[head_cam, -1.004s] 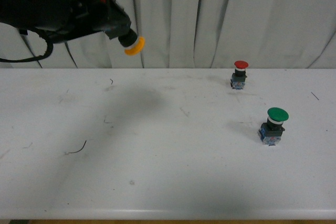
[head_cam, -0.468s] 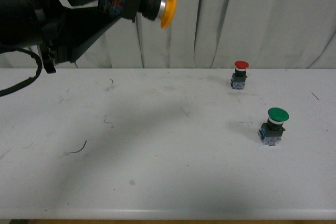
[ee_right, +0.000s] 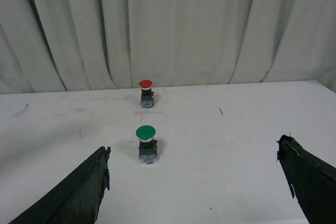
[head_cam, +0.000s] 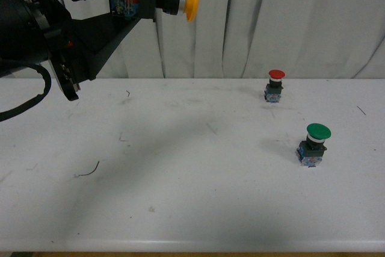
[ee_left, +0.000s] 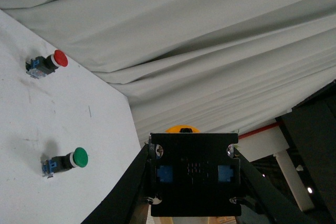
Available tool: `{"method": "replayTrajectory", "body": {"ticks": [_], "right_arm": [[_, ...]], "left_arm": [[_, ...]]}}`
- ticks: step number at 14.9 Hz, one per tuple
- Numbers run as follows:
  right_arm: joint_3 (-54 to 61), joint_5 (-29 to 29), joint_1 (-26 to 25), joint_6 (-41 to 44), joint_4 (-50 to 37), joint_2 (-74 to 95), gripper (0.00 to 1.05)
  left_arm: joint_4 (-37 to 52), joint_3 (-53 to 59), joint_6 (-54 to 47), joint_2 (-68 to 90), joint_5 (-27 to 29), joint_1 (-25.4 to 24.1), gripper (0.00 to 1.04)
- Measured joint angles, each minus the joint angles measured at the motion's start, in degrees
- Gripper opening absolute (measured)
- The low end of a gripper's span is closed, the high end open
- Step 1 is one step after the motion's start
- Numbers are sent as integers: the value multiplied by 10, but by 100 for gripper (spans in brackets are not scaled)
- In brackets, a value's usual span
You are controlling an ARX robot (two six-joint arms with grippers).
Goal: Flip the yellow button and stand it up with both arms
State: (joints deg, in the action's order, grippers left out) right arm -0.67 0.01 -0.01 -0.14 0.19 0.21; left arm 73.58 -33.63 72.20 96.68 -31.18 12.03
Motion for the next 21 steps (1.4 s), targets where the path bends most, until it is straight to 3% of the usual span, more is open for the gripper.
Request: {"method": "replayTrajectory", "body": {"ticks": [9, 10, 11, 12, 15, 18, 21], "right_arm": [[0, -2, 0, 0, 1, 0, 98], [-2, -90, -37, -2, -19, 33, 98], [-18, -162, -69, -4, -103, 136, 98], [-37, -197, -39, -4, -228, 250, 98], [-159, -159, 34, -17, -504, 562, 98], [-292, -155, 91, -74, -567, 788, 98], [-321, -203, 117, -161, -606, 844, 98]], "left_arm": [[-1, 19, 20, 25, 14, 15, 36], [0, 19, 19, 25, 14, 17, 36], [0, 19, 19, 24, 16, 19, 36], [0, 19, 19, 21, 16, 22, 36], [0, 19, 14, 19, 19, 24, 36], [0, 8, 14, 19, 20, 24, 36], [0, 7, 14, 19, 15, 17, 36]]}}
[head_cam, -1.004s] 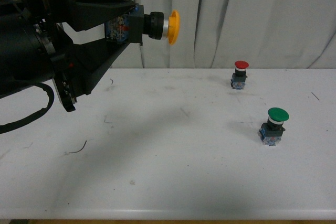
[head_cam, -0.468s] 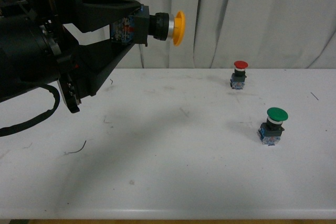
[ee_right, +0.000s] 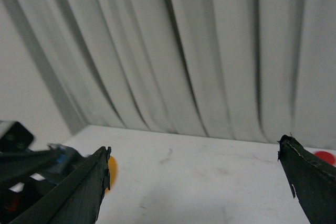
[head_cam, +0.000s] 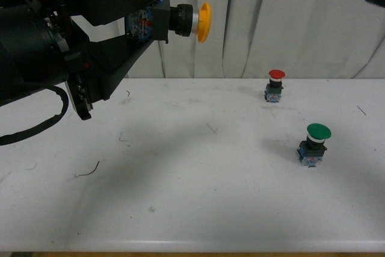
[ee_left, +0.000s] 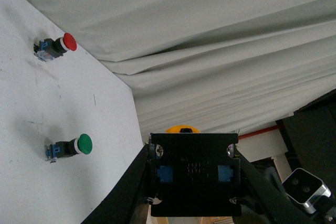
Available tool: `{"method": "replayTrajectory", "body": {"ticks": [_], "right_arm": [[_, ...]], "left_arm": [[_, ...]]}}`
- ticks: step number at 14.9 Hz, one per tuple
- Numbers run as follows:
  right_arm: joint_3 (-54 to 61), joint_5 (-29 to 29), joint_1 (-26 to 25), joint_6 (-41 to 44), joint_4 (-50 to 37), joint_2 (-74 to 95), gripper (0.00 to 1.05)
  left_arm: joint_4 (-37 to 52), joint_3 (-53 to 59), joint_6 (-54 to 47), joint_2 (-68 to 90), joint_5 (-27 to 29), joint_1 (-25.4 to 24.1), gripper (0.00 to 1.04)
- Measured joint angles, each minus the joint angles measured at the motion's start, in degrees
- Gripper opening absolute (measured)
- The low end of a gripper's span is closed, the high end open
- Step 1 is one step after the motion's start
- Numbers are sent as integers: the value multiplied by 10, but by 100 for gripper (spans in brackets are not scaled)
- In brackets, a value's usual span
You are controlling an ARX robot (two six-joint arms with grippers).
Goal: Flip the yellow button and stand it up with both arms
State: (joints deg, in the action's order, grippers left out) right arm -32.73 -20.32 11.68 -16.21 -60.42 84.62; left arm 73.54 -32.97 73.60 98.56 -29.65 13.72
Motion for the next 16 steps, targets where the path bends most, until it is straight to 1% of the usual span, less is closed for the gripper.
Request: {"method": "replayTrajectory", "body": {"ticks": [1, 3, 4, 6, 7, 9, 12, 16], "right_arm": [[-7, -18, 0, -38, -23, 12, 98], [-24, -52, 3, -198, -114, 58, 98], [-38, -69, 4, -279, -133, 75, 98], [-60, -74, 16, -399, -134, 105, 98], [-67, -74, 21, -442, -134, 121, 98], [-79, -70, 30, -503, -132, 155, 98], [-99, -58, 30, -562, -132, 209, 98], [-116, -50, 49, -579, -131, 246, 98]], "left_arm": [[0, 0, 0, 0, -1, 0, 36], [0, 0, 0, 0, -2, -1, 36], [0, 0, 0, 0, -2, -3, 36], [0, 0, 0, 3, -4, -4, 36], [0, 0, 0, 3, -4, -4, 36], [0, 0, 0, 3, -2, -2, 36], [0, 0, 0, 3, -2, 0, 36], [0, 0, -1, 3, -2, -1, 36]]}}
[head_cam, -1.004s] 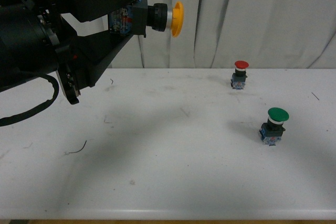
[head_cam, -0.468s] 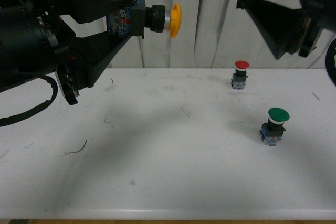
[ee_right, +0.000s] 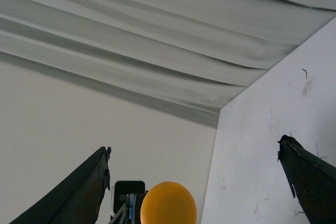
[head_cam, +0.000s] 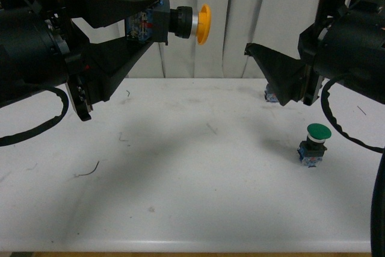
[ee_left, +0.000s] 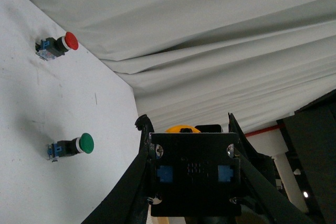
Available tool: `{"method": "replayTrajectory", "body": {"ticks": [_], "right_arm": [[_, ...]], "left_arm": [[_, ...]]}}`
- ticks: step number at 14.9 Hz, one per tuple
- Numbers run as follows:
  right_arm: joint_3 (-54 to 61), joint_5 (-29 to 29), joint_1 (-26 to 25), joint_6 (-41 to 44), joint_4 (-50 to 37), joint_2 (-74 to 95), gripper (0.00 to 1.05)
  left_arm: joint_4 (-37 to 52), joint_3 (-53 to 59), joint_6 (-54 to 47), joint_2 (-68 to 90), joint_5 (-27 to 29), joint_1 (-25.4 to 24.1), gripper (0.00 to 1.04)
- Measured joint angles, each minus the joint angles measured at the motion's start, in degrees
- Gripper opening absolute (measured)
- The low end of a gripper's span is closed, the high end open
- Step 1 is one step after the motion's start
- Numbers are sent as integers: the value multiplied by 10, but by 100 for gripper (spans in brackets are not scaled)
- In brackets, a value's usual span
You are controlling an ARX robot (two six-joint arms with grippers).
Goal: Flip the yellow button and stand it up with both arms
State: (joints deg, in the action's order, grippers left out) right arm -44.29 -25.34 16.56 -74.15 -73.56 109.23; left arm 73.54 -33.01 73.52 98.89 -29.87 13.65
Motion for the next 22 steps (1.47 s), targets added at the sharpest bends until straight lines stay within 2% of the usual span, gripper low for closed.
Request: {"method": "replayTrajectory", "body": {"ticks": [3, 6, 11, 12, 13, 18, 22], "right_arm": [[-11, -7, 29, -6, -1, 14, 98], [-14, -42, 61, 2, -1, 14, 98], [-21, -47, 63, 2, -1, 17, 98], [-22, -47, 63, 2, -1, 19, 94], [-23, -47, 63, 1, -1, 21, 81], [-26, -40, 63, -9, 0, 23, 37], [-29, -40, 63, -9, 1, 23, 36]], "left_arm": [[0, 0, 0, 0, 0, 0, 36], [0, 5, -4, -2, 0, 1, 36], [0, 9, -4, -4, 5, 9, 36], [0, 12, -5, -5, 5, 9, 36], [0, 14, -4, -6, 5, 9, 36], [1, 15, -4, -7, 7, 11, 36], [2, 15, -4, -9, 9, 11, 36]]}}
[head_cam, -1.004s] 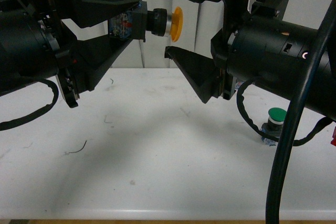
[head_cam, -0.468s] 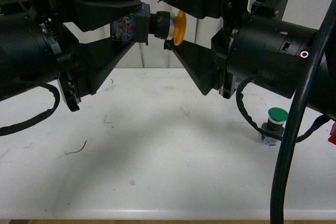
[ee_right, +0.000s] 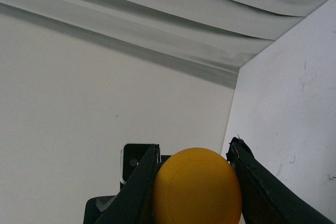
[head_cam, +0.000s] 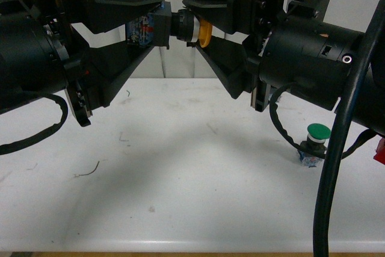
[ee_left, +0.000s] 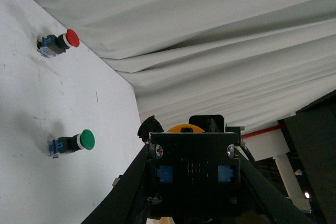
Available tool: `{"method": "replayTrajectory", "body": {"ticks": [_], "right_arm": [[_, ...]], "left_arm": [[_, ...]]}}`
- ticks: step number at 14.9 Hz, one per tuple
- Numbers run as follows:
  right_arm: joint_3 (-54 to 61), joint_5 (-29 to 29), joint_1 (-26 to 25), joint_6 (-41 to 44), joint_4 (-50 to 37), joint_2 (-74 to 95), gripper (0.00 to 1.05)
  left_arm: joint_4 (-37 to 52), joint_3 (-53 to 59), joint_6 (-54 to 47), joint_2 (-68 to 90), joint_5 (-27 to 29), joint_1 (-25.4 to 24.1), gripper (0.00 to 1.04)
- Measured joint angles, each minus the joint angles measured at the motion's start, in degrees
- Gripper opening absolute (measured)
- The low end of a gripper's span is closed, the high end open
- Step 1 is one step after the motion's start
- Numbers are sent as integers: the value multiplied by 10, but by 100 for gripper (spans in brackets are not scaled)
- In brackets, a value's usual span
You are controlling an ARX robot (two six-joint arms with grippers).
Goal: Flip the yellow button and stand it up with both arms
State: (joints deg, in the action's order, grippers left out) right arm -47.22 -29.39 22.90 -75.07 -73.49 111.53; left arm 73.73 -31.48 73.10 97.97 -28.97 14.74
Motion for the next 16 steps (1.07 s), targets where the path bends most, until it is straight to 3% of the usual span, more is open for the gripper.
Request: {"method": "replayTrajectory", "body": {"ticks": [2, 3, 4, 5, 6, 7, 11, 12, 14, 16], "right_arm": [[0, 0, 0, 0, 0, 0, 36], [0, 0, 0, 0, 0, 0, 36], [0, 0, -3, 0, 0, 0, 36], [-2, 4, -9, 0, 0, 0, 36], [-2, 4, -13, 0, 0, -1, 36], [-3, 4, -16, 0, 0, -4, 36], [-6, 4, -20, 0, 0, -11, 36], [-7, 4, -20, 0, 0, -12, 36], [-9, 4, -20, 0, 0, -12, 36], [-12, 4, -19, 0, 1, -18, 36]], "left_arm": [[0, 0, 0, 0, 1, 0, 36], [0, 2, 0, -1, 2, 0, 42], [-2, 17, 4, -14, 2, -5, 76], [0, 45, 5, -49, -2, -41, 97], [-29, 109, -28, -156, 1, -89, 98], [-157, 154, -121, -296, 29, -116, 98], [-423, 200, -338, -563, 51, -178, 97], [-499, 216, -432, -640, 149, -158, 87], [-575, 259, -616, -750, 278, -145, 64], [-579, 261, -682, -771, 290, -149, 46]]}}
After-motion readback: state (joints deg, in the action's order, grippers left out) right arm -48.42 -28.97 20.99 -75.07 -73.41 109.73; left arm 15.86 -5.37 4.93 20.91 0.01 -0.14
